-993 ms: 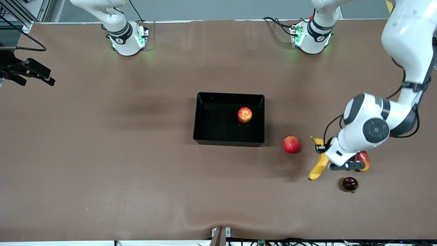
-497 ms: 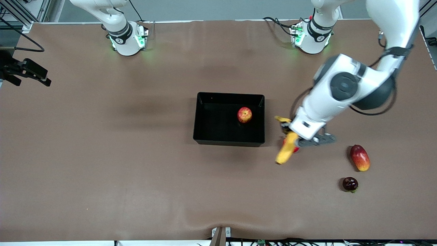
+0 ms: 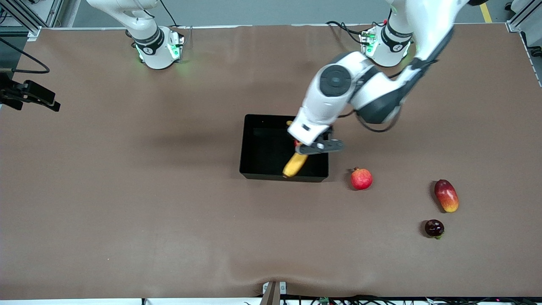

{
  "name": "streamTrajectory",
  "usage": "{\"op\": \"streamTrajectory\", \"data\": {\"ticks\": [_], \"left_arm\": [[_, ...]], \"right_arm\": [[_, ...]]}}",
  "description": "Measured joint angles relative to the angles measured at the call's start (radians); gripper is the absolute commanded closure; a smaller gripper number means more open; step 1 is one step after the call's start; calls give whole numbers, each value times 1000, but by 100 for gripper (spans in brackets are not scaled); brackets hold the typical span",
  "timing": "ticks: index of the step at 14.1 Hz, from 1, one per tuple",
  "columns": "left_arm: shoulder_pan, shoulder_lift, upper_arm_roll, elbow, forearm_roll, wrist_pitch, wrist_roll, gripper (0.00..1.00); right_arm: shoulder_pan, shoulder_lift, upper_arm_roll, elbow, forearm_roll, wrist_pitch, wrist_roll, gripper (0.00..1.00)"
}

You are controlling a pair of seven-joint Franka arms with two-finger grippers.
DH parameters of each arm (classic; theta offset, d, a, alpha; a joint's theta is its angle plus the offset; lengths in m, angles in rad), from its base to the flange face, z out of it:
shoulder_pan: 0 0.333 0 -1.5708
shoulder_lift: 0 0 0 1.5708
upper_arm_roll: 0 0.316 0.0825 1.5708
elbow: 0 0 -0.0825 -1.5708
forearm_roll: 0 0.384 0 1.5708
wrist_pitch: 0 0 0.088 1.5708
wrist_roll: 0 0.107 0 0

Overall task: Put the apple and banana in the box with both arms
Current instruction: 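Carry the banana over the black box with the left gripper, then lower the banana into the box and open the left gripper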

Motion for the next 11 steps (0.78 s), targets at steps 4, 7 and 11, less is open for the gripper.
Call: {"op": "streamTrajectory", "data": {"ticks": [4,7,11], "left_arm": [[-132,84,74,26,37,73,-28,100],[-281,125,194,51,41,102,-68,100],[-356,177,252,61,41,181,-87,100]], "right_arm": [[-18,0,-1,3,2,-14,3,0],[-28,-6,-1,-13,3,12,3,0],[-29,-12,1,-16,6,19,3,0]]}}
